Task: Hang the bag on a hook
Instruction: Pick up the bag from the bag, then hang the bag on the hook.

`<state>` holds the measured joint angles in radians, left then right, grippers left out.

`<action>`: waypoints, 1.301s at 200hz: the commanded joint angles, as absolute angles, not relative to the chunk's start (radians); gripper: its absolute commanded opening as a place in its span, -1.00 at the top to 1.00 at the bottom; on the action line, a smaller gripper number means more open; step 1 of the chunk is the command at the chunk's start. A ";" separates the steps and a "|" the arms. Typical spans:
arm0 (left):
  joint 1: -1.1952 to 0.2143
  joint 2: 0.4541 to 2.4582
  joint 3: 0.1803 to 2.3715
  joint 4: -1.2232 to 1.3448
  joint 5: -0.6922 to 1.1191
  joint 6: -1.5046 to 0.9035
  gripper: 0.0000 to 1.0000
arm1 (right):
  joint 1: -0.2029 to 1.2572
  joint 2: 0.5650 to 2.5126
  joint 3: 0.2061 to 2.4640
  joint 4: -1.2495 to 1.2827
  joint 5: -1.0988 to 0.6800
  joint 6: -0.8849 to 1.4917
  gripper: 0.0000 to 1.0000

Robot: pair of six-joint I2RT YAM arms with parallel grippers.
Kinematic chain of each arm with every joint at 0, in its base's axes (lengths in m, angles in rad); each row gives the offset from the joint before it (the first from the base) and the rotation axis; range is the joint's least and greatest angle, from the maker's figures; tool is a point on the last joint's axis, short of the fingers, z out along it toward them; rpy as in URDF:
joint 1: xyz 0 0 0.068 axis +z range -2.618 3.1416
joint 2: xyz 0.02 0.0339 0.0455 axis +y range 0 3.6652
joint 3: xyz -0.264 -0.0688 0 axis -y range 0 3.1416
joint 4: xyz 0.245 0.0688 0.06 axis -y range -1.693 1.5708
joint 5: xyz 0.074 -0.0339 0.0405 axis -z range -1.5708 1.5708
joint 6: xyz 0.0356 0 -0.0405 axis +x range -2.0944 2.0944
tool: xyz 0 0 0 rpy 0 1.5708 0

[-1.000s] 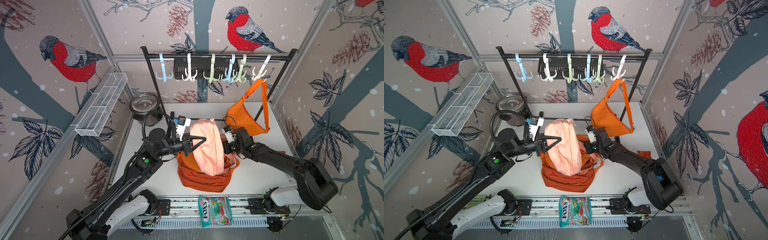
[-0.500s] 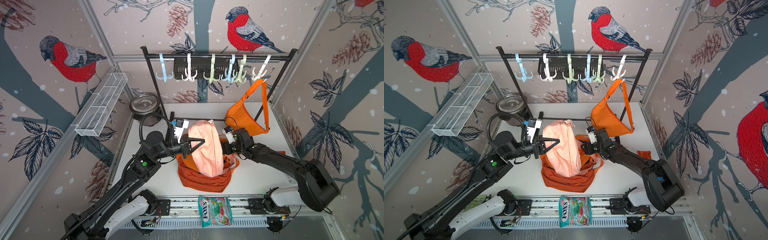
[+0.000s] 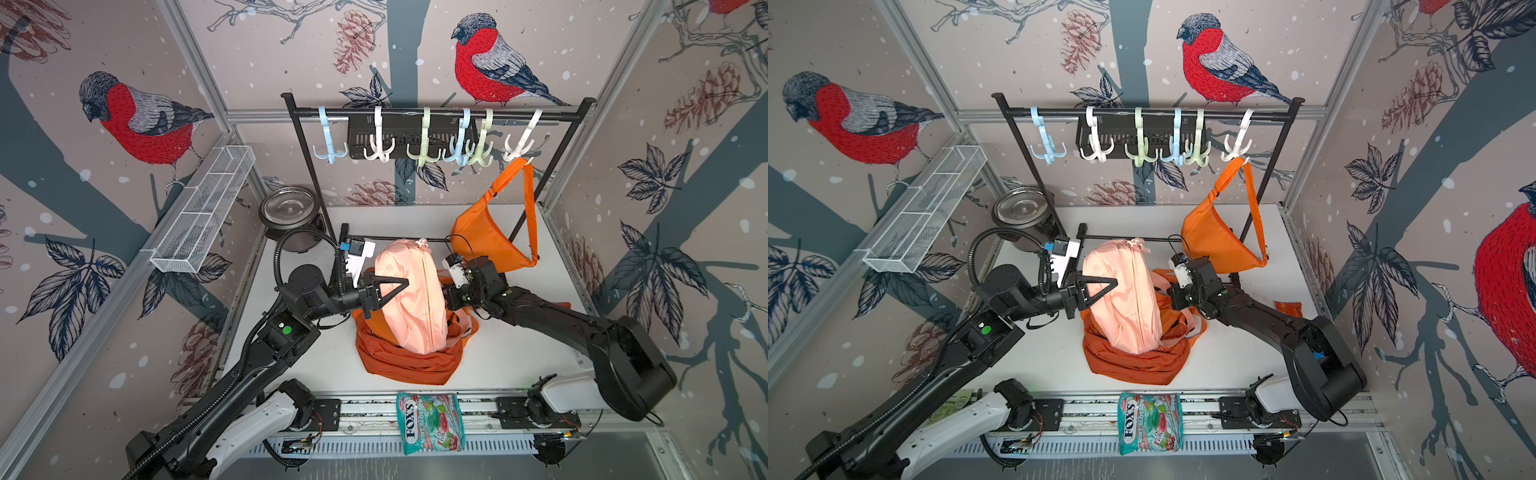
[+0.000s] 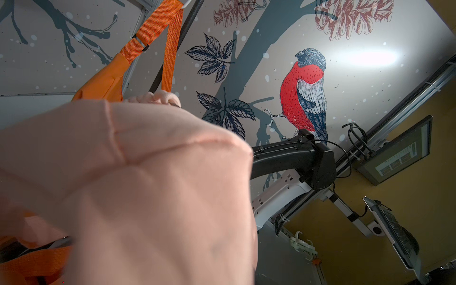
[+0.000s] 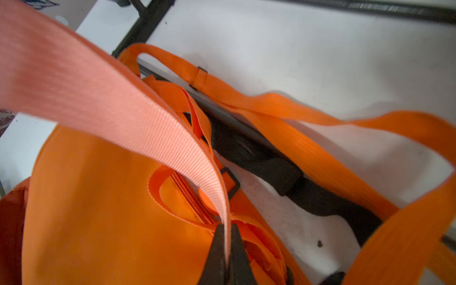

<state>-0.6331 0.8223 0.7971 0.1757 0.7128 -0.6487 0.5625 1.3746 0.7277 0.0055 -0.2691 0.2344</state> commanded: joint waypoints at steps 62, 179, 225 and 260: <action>-0.666 0.684 0.672 0.298 0.698 -0.524 1.00 | 0.601 1.099 0.943 -0.166 0.267 0.138 0.93; -0.901 0.831 0.720 0.468 0.550 -0.173 1.00 | 0.477 1.201 1.500 -0.203 0.257 -0.021 0.93; -0.927 0.904 0.785 0.479 0.511 -0.148 1.00 | 0.435 1.315 1.647 -0.222 0.206 -0.031 0.94; -0.930 0.933 0.811 0.491 0.466 -0.155 1.00 | 0.396 1.399 1.751 -0.255 0.155 -0.030 0.94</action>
